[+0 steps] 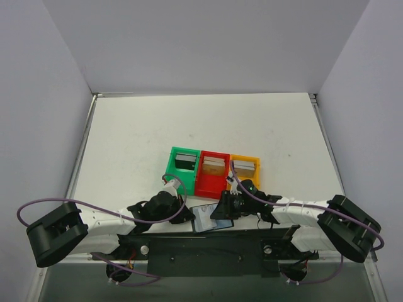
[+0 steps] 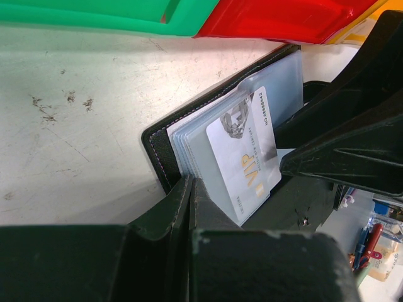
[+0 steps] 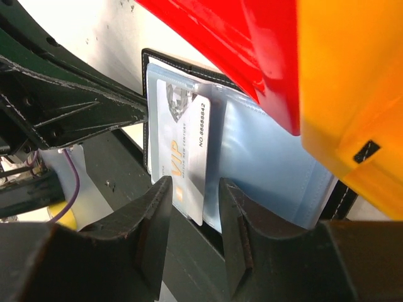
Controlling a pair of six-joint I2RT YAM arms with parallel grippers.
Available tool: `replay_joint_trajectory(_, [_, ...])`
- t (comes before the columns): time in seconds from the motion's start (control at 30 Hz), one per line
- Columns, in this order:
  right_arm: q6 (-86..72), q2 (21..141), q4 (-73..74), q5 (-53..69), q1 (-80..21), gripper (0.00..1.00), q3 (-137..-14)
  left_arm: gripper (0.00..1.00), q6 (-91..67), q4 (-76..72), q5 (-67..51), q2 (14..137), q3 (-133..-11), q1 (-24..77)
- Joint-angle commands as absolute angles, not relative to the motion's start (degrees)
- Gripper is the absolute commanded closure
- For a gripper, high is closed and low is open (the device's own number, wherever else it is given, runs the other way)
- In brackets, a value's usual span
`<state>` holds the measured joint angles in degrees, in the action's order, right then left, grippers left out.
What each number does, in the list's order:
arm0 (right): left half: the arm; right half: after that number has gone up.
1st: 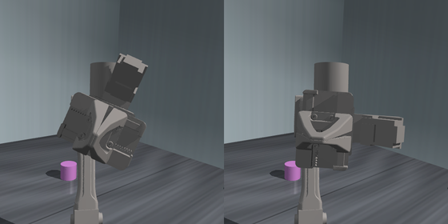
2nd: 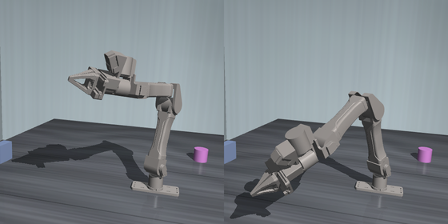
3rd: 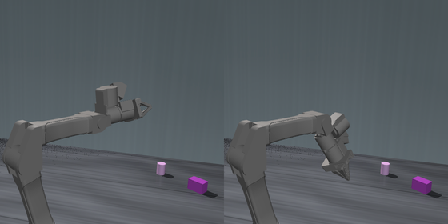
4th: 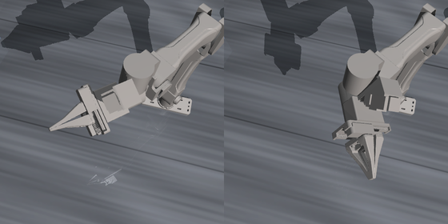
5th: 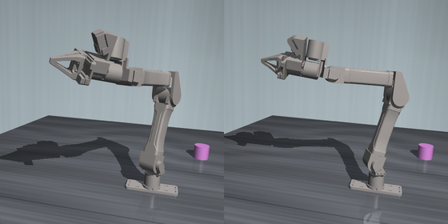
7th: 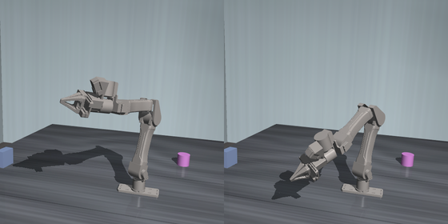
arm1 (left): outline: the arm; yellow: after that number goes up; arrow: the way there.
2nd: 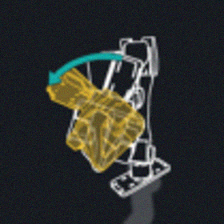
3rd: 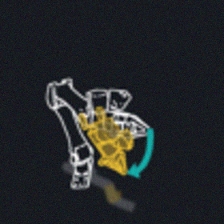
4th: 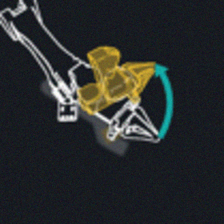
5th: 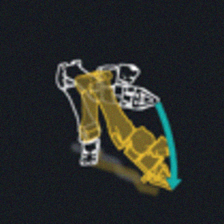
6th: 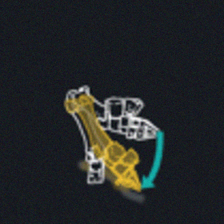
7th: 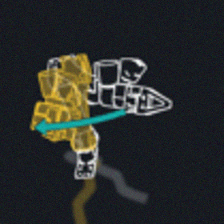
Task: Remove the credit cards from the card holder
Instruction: Remove the credit card from the card holder.
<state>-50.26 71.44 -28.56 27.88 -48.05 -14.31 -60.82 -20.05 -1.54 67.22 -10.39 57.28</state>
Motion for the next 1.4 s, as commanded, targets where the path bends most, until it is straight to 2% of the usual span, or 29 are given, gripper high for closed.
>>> replay_joint_trajectory(0.0, [-50.80,73.12,-31.02,29.27,-47.99,0.70,-16.34,1.00,-59.41,-18.02,-0.53,68.55,-10.02,57.39])
replay_joint_trajectory(0.17, [-50.71,74.18,-31.20,29.88,-48.08,0.81,-17.40,1.00,-59.15,-18.10,-0.53,69.08,-10.28,57.30])
replay_joint_trajectory(0.43, [-50.19,75.32,-30.50,30.06,-48.08,0.89,-17.58,1.00,-58.97,-18.28,-0.53,69.70,-10.46,57.30])
replay_joint_trajectory(0.57, [-49.92,75.06,-29.97,29.88,-48.08,1.00,-17.40,1.00,-58.71,-18.19,-0.53,70.05,-10.81,57.39])
replay_joint_trajectory(1.37, [-45.79,63.29,-17.50,25.84,-46.76,1.00,-16.26,1.00,-59.41,-14.94,1.84,65.31,-9.76,57.13])
